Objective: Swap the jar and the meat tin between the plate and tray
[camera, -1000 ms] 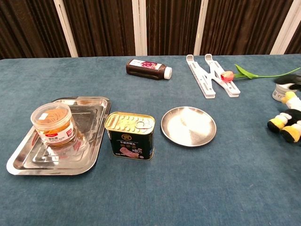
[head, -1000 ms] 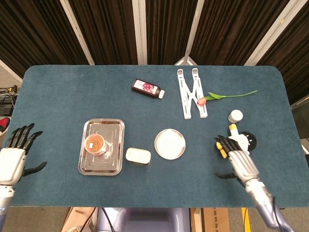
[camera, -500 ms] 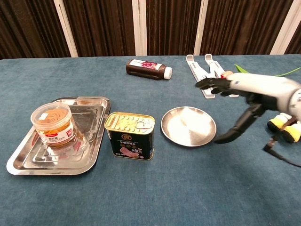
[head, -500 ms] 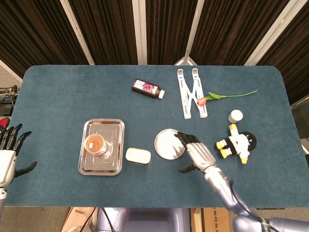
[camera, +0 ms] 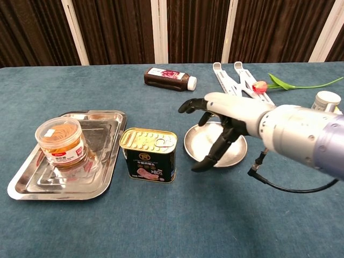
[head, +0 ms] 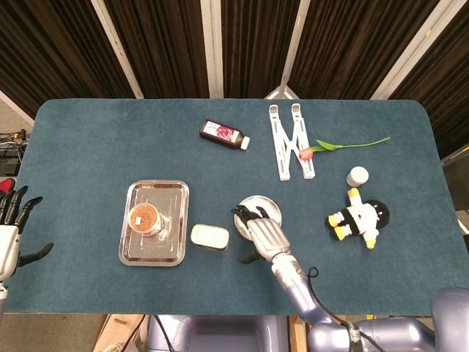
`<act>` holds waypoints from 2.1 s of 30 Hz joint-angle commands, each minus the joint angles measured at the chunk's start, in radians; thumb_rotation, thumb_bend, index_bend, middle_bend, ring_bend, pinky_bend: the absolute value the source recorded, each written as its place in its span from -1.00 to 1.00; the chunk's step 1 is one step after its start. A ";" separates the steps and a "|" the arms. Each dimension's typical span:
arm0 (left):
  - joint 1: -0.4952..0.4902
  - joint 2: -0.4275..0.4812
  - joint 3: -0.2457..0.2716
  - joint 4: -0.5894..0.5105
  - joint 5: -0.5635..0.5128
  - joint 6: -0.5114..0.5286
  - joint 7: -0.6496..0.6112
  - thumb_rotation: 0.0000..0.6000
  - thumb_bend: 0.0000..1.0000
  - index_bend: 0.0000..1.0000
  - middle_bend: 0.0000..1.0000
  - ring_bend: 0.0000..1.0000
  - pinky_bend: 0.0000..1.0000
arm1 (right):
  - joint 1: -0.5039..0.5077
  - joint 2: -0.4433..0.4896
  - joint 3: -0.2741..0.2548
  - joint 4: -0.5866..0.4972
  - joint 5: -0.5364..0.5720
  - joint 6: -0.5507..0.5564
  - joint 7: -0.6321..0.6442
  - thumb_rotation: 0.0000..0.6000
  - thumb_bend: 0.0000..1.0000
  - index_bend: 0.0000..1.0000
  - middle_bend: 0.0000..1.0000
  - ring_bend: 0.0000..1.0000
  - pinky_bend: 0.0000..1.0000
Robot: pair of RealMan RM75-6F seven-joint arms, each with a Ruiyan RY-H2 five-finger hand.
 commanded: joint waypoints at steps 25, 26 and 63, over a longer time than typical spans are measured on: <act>0.020 0.032 -0.051 0.005 -0.037 -0.026 -0.119 1.00 -0.68 -0.58 -0.96 -1.00 -1.00 | 0.077 -0.307 0.066 0.242 0.045 0.093 -0.027 1.00 -1.00 -0.27 -0.28 -0.17 -0.91; 0.020 0.032 -0.053 0.005 -0.037 -0.026 -0.122 1.00 -0.68 -0.57 -0.96 -1.00 -1.00 | 0.077 -0.314 0.070 0.250 0.044 0.090 -0.022 1.00 -1.00 -0.25 -0.27 -0.16 -0.91; 0.031 0.026 -0.079 -0.008 -0.054 -0.044 -0.141 1.00 -0.67 -0.49 -0.96 -1.00 -1.00 | -0.026 -0.166 0.170 0.148 0.046 0.061 0.107 1.00 -0.72 0.31 -0.05 -0.02 -0.87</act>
